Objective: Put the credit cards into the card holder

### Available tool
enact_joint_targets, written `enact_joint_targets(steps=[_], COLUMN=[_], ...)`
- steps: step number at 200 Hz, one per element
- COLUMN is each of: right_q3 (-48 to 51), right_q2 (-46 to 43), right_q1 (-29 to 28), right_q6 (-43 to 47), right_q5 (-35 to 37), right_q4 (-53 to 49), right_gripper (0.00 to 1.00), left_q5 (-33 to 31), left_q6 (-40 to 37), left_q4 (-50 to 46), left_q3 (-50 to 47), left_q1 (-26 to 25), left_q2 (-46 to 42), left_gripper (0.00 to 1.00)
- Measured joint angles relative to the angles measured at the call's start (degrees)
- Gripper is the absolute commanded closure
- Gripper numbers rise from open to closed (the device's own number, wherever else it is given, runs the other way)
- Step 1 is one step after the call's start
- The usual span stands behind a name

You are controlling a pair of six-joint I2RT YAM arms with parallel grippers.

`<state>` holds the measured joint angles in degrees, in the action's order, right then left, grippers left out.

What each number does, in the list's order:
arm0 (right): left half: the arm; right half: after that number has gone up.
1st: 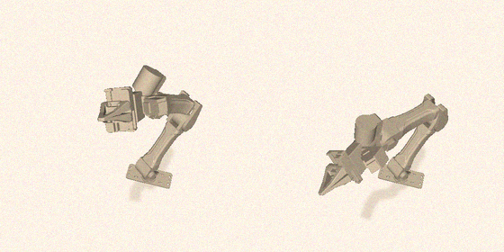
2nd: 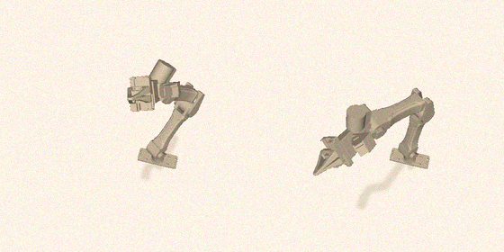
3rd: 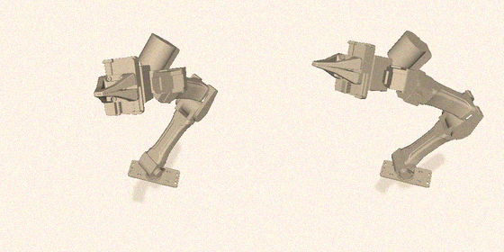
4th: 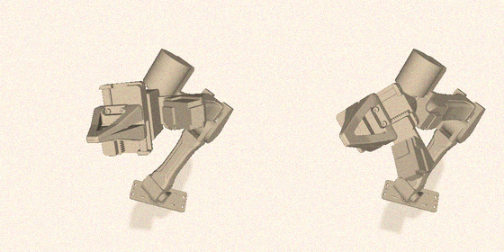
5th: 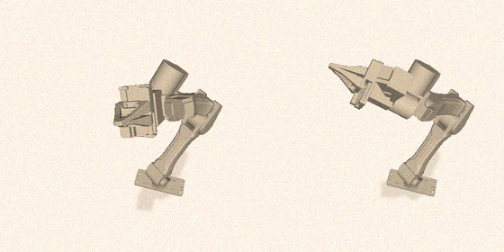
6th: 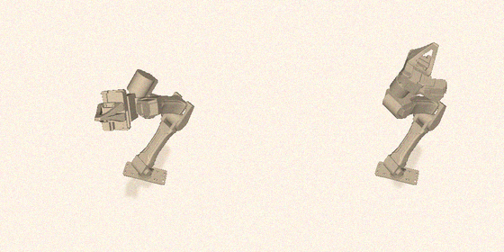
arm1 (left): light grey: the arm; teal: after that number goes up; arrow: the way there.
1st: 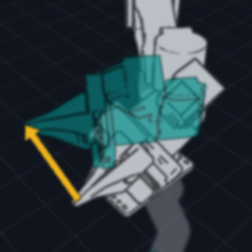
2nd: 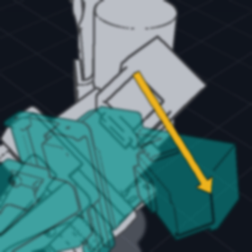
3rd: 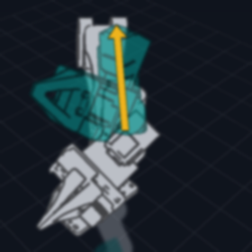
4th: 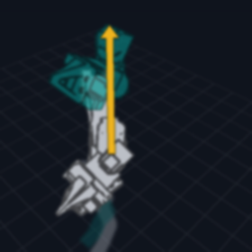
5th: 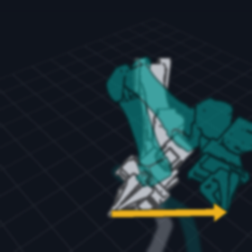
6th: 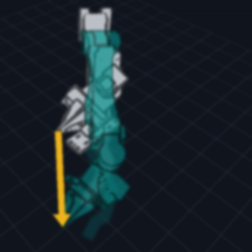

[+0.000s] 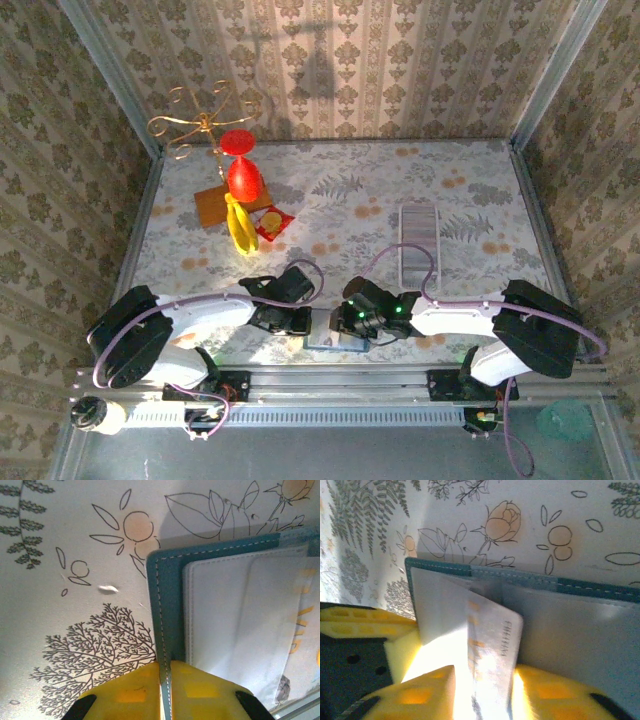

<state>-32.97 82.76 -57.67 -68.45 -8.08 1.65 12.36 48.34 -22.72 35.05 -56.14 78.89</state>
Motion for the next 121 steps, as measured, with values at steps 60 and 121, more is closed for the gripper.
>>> enact_joint_targets(steps=[60,121], right_q3=[-2.6,-5.8], right_q2=[3.6,6.6], right_q1=[0.0,0.0], right_q6=[0.8,1.9], right_q5=[-0.2,-1.2], right_q4=[-1.1,-1.3], right_gripper=[0.91,0.84], left_q5=[0.0,-0.1], left_q6=[0.0,0.0], left_q4=[0.0,0.8], left_q3=[0.0,-1.6], left_q1=[0.0,0.3], left_q2=[0.0,-1.9], left_gripper=[0.90,0.91])
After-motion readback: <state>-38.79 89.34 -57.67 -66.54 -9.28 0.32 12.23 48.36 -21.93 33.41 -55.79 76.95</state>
